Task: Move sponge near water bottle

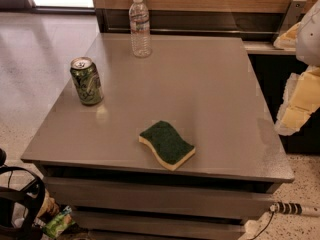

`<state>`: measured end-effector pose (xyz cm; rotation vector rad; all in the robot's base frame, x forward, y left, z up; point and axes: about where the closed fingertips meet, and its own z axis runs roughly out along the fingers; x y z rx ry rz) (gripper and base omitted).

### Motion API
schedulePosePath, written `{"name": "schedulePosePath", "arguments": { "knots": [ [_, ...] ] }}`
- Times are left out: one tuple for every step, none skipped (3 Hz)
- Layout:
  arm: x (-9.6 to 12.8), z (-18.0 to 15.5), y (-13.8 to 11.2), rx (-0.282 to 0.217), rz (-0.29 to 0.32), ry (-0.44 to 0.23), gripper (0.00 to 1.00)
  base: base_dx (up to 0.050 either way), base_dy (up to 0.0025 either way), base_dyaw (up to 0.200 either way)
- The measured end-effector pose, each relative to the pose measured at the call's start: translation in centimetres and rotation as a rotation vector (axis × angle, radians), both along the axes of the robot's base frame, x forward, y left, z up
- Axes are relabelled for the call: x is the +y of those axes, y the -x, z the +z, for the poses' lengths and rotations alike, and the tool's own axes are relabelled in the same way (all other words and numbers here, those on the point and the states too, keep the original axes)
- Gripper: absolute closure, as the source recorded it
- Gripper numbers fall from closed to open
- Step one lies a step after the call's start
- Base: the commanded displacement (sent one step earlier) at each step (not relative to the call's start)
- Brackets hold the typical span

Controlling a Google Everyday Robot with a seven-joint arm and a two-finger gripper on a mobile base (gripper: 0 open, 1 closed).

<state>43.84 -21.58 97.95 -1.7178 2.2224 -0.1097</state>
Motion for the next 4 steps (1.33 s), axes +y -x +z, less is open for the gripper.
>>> {"name": "schedulePosePath", "arguments": {
  "knots": [
    [-0.1,-0.1,0.2,0.0,-0.003,-0.004,0.0,0.0,0.0,0.0],
    [-0.8,-0.8,1.9,0.006,-0.027,-0.047,0.0,0.0,0.0,0.0],
    [-0.6,-1.5,4.5,-0.014,-0.053,-0.115,0.0,0.0,0.0,0.0],
    [0.3,-4.4,7.9,-0.024,-0.096,-0.249,0.0,0.0,0.0,0.0]
  ]
}}
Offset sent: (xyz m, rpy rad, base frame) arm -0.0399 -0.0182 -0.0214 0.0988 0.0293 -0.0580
